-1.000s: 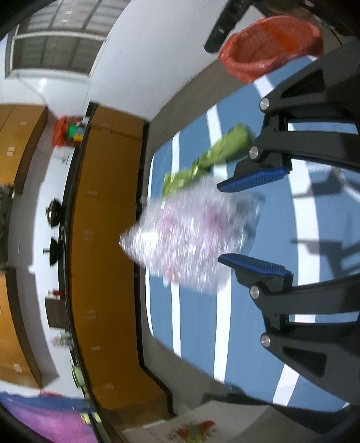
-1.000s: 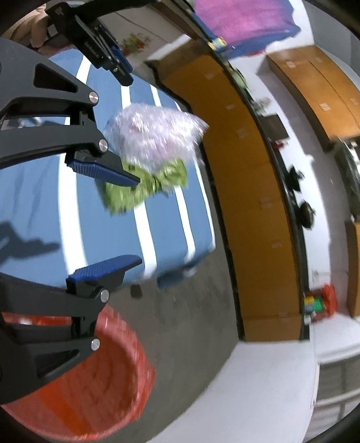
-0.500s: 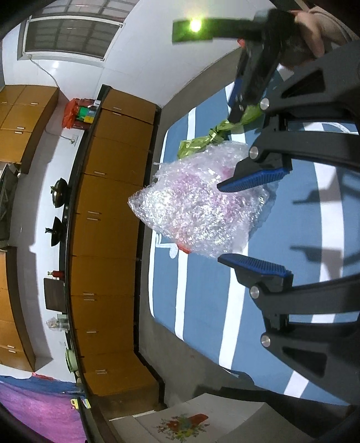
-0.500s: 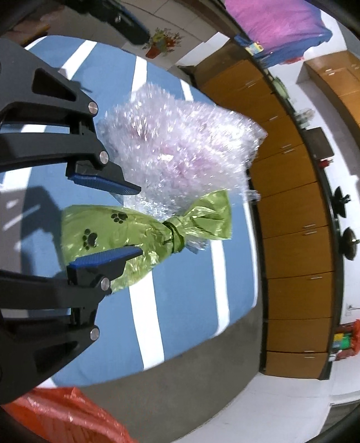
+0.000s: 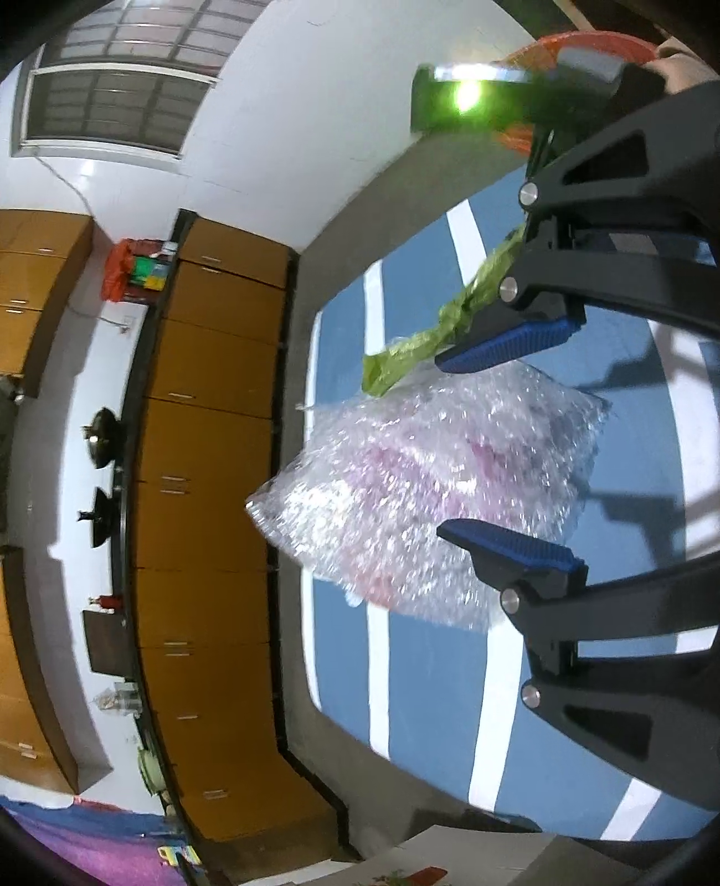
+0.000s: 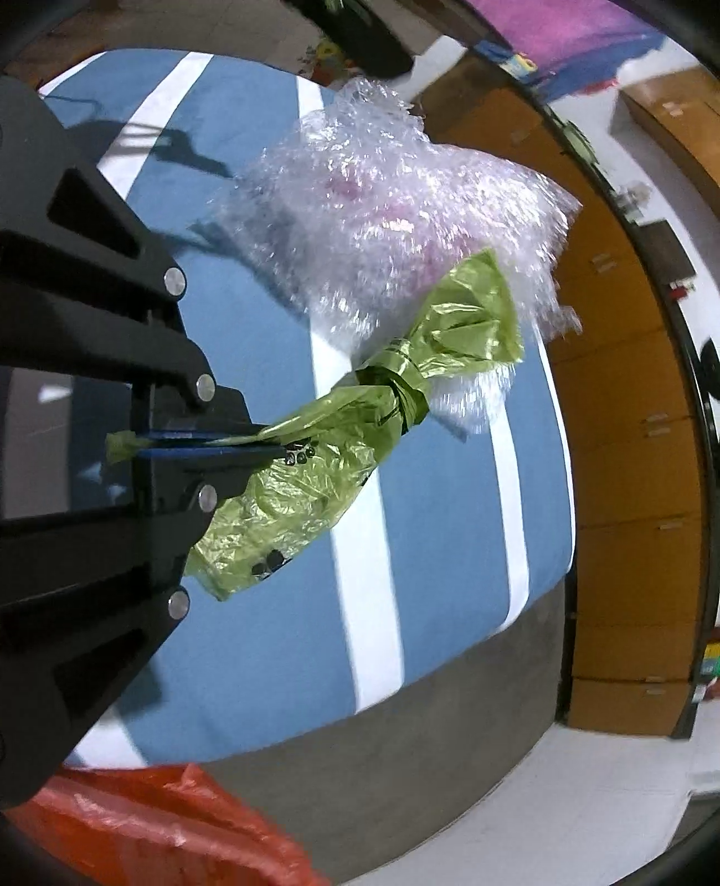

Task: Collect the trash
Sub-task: 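Grasp the bubble wrap with the left tool while the right tool grasps the yellow-green bag, then carry both items over the orange basket and open both tools to drop them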

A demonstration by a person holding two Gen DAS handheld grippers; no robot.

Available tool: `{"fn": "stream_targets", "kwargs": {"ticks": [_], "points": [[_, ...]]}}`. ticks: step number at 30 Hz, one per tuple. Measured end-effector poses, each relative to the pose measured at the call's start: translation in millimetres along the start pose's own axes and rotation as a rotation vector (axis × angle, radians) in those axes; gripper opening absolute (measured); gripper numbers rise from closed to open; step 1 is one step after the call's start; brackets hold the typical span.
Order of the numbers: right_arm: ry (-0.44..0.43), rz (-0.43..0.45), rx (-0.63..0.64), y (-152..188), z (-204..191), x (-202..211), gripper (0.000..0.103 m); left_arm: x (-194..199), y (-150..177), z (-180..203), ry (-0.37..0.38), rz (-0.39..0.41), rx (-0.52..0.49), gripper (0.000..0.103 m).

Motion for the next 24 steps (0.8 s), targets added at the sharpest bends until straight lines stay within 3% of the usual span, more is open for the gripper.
{"fn": "stream_targets", "kwargs": {"ticks": [6,8,13,24], "points": [[-0.014,0.006,-0.089,11,30,14,0.002,-30,5,0,-0.001,-0.073,0.013,0.051],[-0.020,0.011,-0.101,13,35,21,0.002,-38,8,-1,0.002,-0.100,0.024,0.042],[-0.033,0.023,-0.114,16,42,34,0.002,-50,13,0,0.019,-0.137,0.030,0.006],[-0.041,0.076,-0.142,18,61,59,0.002,-18,12,29,0.116,-0.053,-0.031,0.003]]}}
Point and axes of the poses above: each gripper's, at about its wrist camera, not at the fingertips, and x roughly against the way its jaws point, z to its right, y to its underside, the point moved 5 cm from there along -x, roughly the way its jaws point, and after that the axes turned 11 degrees about y, right-handed, at the moved point
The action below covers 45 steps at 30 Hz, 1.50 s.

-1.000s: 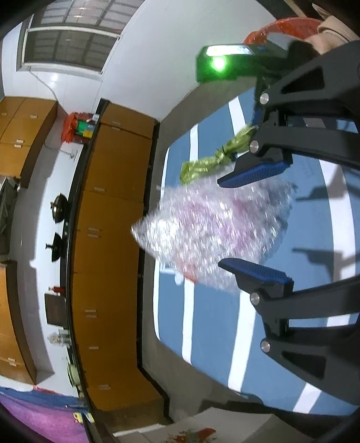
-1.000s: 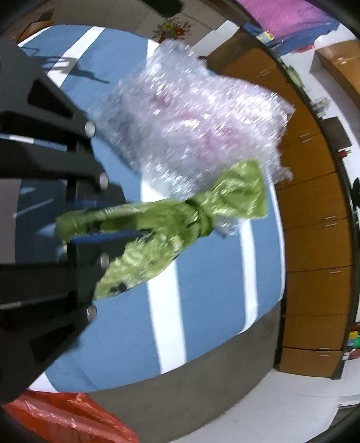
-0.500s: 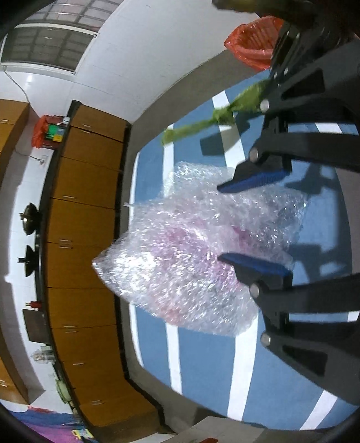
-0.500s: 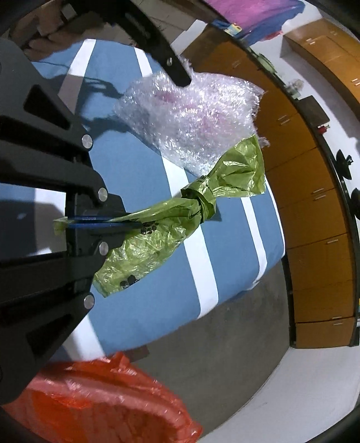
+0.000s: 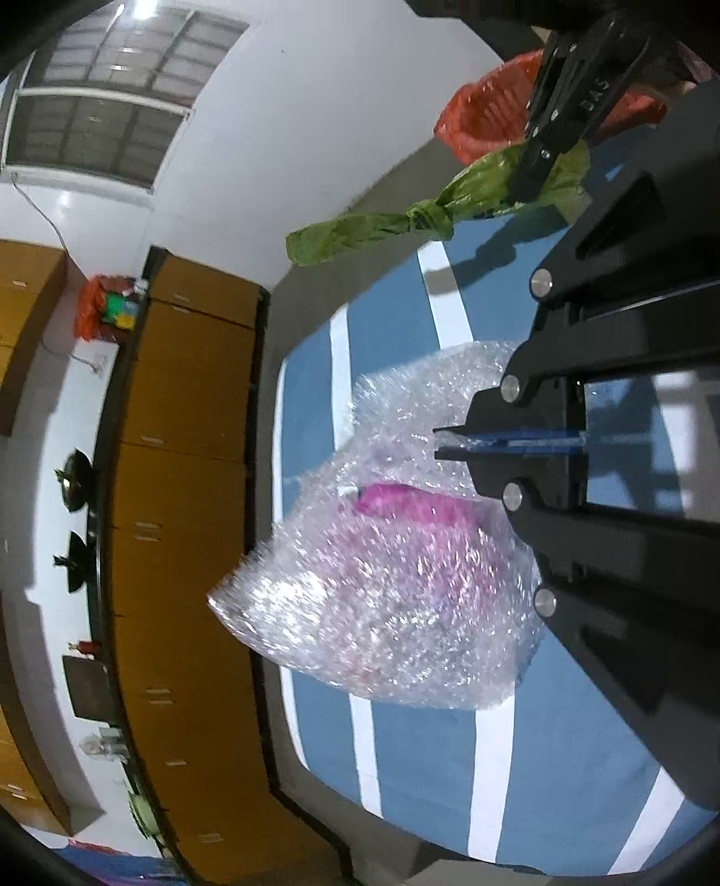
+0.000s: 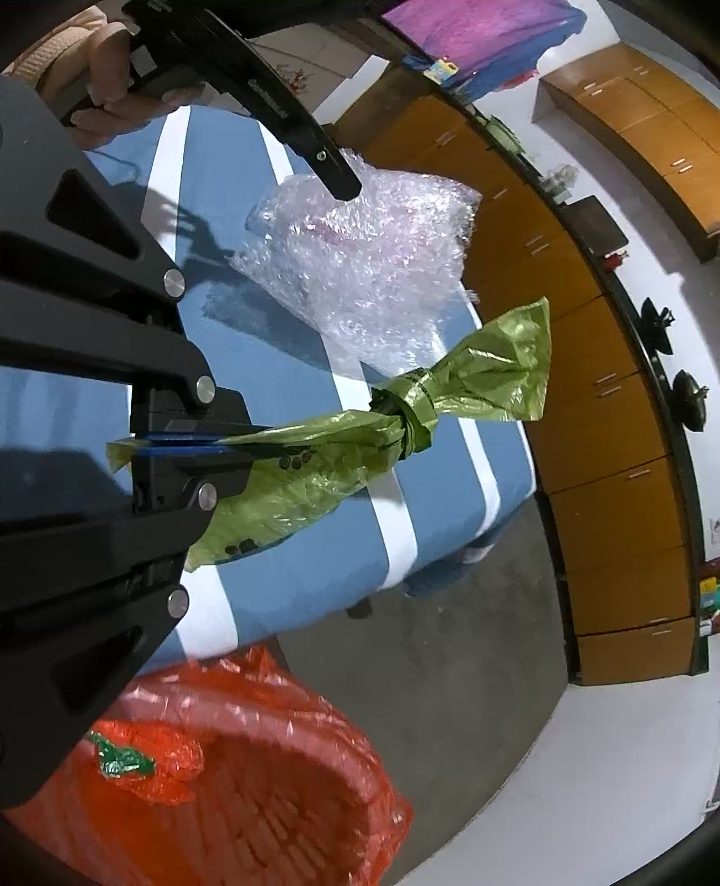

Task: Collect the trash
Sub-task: 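Carry both items over the orange basket and open both tools to drop them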

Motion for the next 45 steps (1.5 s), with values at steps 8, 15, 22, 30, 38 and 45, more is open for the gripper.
{"fn": "stream_targets", "kwargs": {"ticks": [8,15,22,30,38,45], "points": [[0.046,0.043,0.014,-1,9,21,0.002,23,-2,27,0.048,0.038,-0.050,0.003],[0.071,0.066,-0.018,0,27,40,0.002,40,-8,59,0.102,0.073,-0.091,0.003],[0.114,0.098,-0.060,5,57,66,0.002,56,-11,103,0.193,0.100,-0.127,0.003],[0.181,0.116,-0.137,19,107,92,0.002,62,-3,159,0.309,0.103,-0.157,0.003],[0.251,0.120,-0.223,35,160,112,0.002,54,11,210,0.404,0.075,-0.178,0.003],[0.299,0.116,-0.278,48,191,123,0.002,41,25,246,0.471,0.040,-0.190,0.003]]}}
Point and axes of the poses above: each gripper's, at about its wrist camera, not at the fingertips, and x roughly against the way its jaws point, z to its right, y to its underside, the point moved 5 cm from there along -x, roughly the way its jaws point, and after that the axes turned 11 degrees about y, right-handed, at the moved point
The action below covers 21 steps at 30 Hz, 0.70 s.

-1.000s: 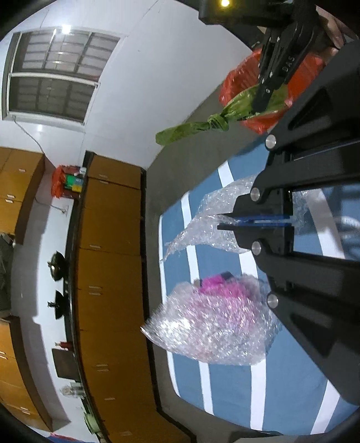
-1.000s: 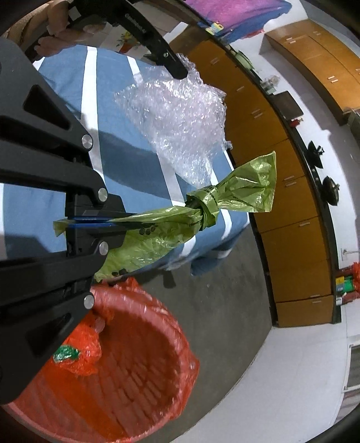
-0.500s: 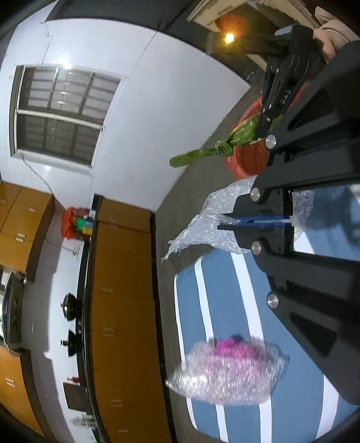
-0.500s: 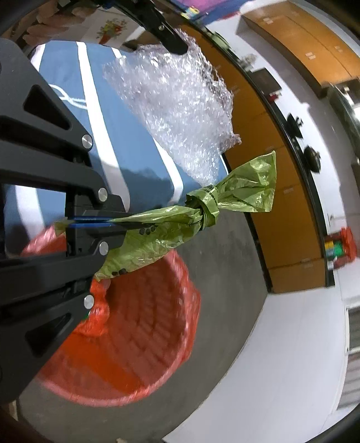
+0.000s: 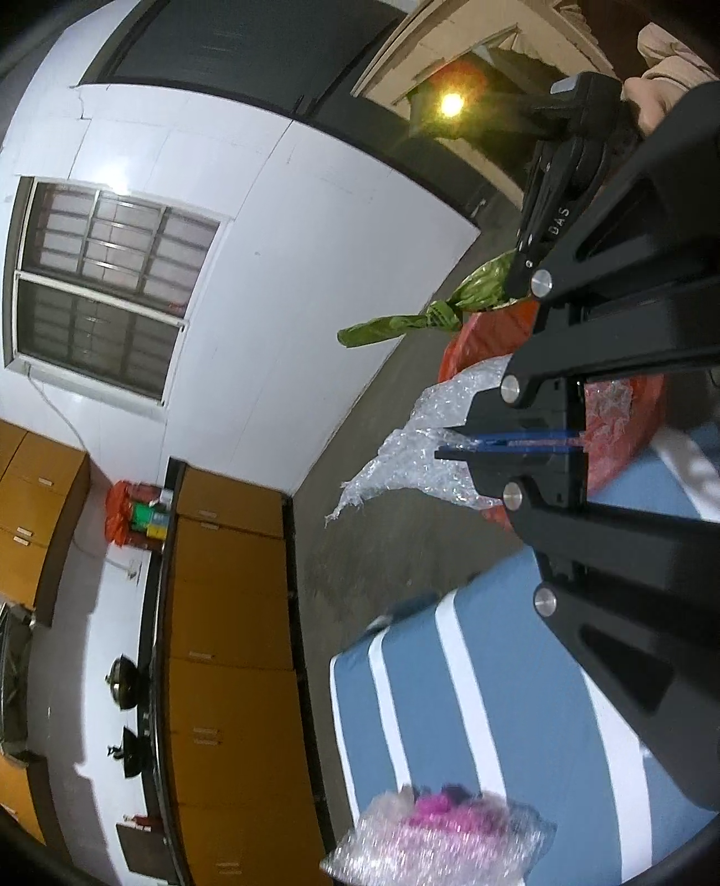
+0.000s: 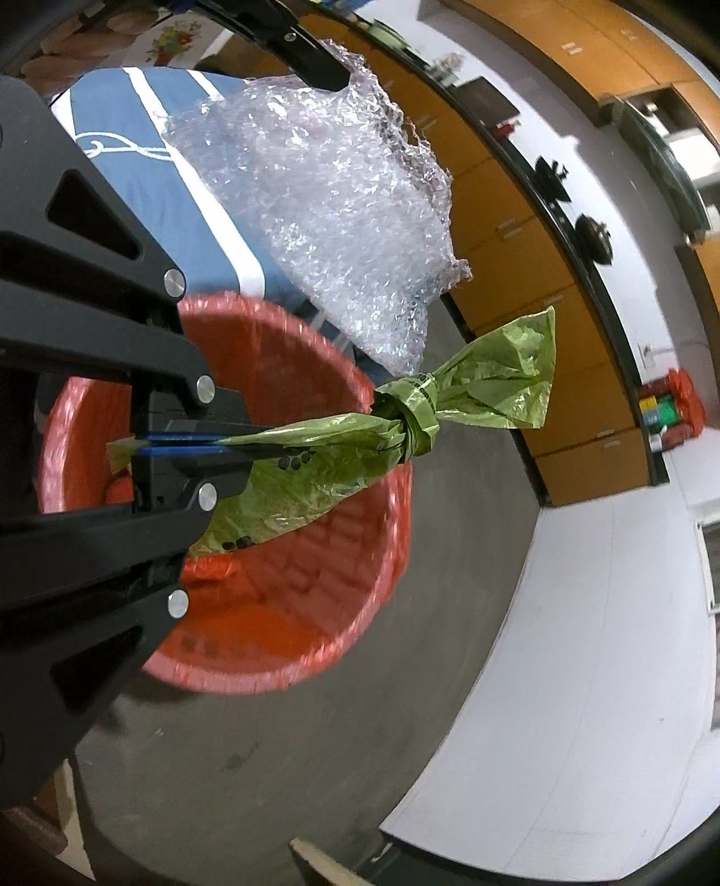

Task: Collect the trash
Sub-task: 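Carry both items over the orange basket and open both tools to drop them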

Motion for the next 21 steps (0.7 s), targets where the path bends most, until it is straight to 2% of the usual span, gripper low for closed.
{"fn": "stream_targets", "kwargs": {"ticks": [8,10,11,13,14,15,21], "points": [[0.027,-0.013,-0.029,1,13,-2,0.002,-36,18,16,0.045,-0.074,0.004,0.004],[0.029,-0.015,-0.036,1,13,-4,0.003,-44,25,14,0.042,-0.097,0.016,0.008],[0.028,-0.019,-0.037,2,16,-5,0.008,-46,27,12,0.042,-0.107,0.022,0.010],[0.029,-0.024,-0.041,3,18,-6,0.028,-48,32,5,0.029,-0.121,0.035,0.023],[0.028,-0.020,-0.043,4,18,-5,0.042,-48,33,1,0.026,-0.123,0.041,0.025],[0.032,-0.009,-0.042,4,19,-4,0.045,-48,34,-3,0.021,-0.125,0.046,0.026],[0.041,-0.004,-0.027,3,14,-4,0.045,-36,34,-26,-0.049,-0.112,0.059,0.036]]}}
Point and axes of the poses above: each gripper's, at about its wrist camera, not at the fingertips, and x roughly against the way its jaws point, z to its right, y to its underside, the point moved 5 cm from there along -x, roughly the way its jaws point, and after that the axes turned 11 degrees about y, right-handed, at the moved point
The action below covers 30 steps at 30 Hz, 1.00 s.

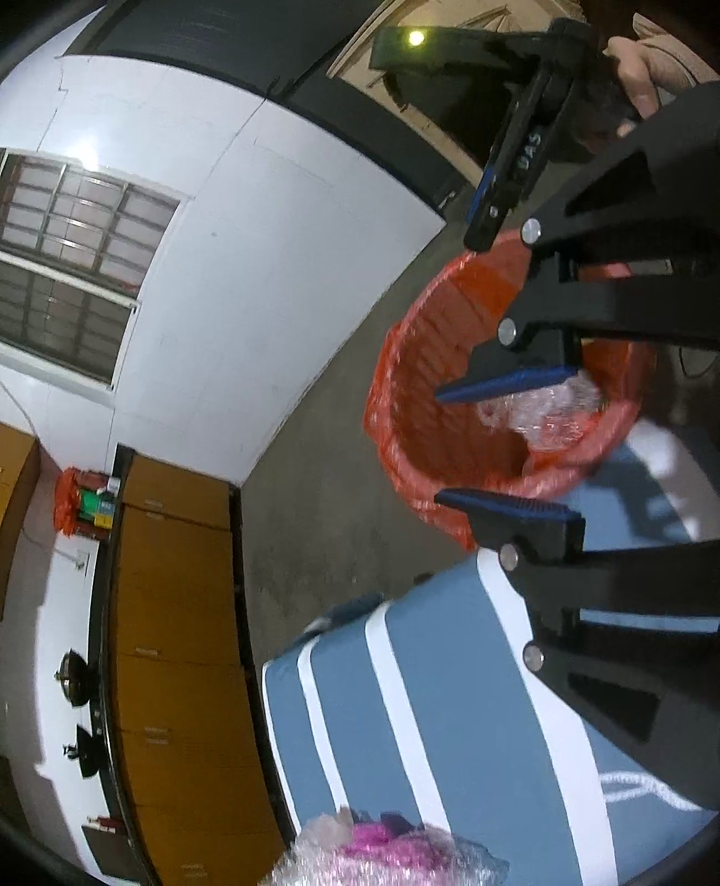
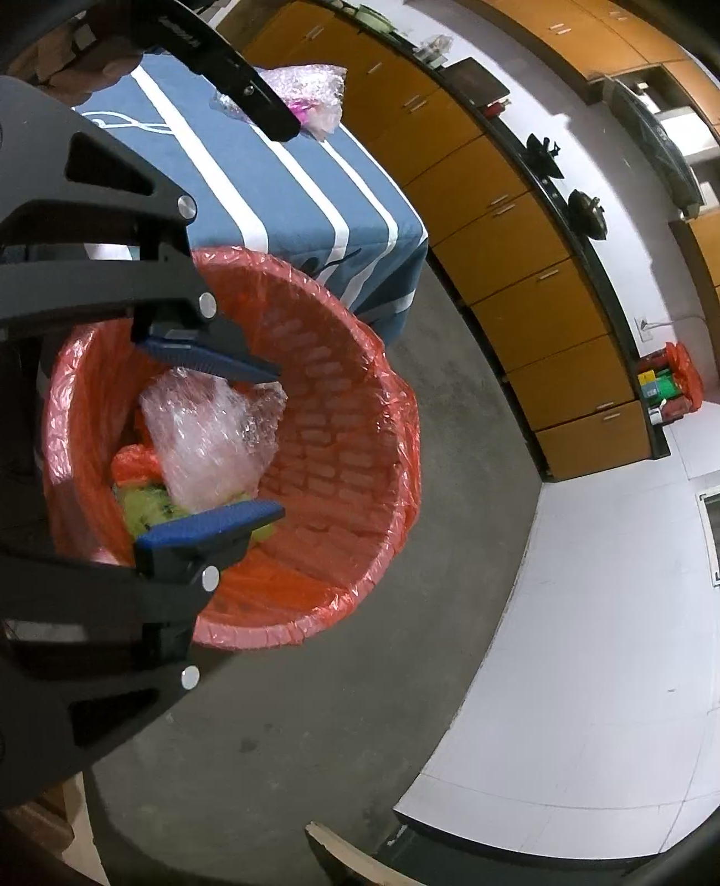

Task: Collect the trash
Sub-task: 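Carry both items over the orange basket and open both tools to drop them, then grasp the large bubble wrap with the left tool while the right tool grasps the pink bag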

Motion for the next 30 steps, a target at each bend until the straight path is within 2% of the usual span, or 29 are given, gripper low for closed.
{"fn": "stream_targets", "kwargs": {"ticks": [4,9,10,17,22,30], "points": [[-0.006,0.004,0.017,-1,-6,-1,0.047,10,0,-14,-0.060,0.016,0.002,0.041],[0.032,0.064,0.066,0,-13,8,0.077,29,4,-36,-0.151,0.031,-0.009,0.046],[0.035,0.075,0.076,0,-16,9,0.078,33,5,-41,-0.171,0.036,-0.010,0.048],[-0.022,0.087,0.116,-2,-45,11,0.081,63,8,-81,-0.277,0.066,0.027,0.050],[-0.076,0.090,0.162,0,-80,9,0.081,89,9,-117,-0.364,0.095,0.068,0.050],[-0.176,0.093,0.236,4,-151,6,0.081,142,-10,-211,-0.549,0.185,0.188,0.050]]}}
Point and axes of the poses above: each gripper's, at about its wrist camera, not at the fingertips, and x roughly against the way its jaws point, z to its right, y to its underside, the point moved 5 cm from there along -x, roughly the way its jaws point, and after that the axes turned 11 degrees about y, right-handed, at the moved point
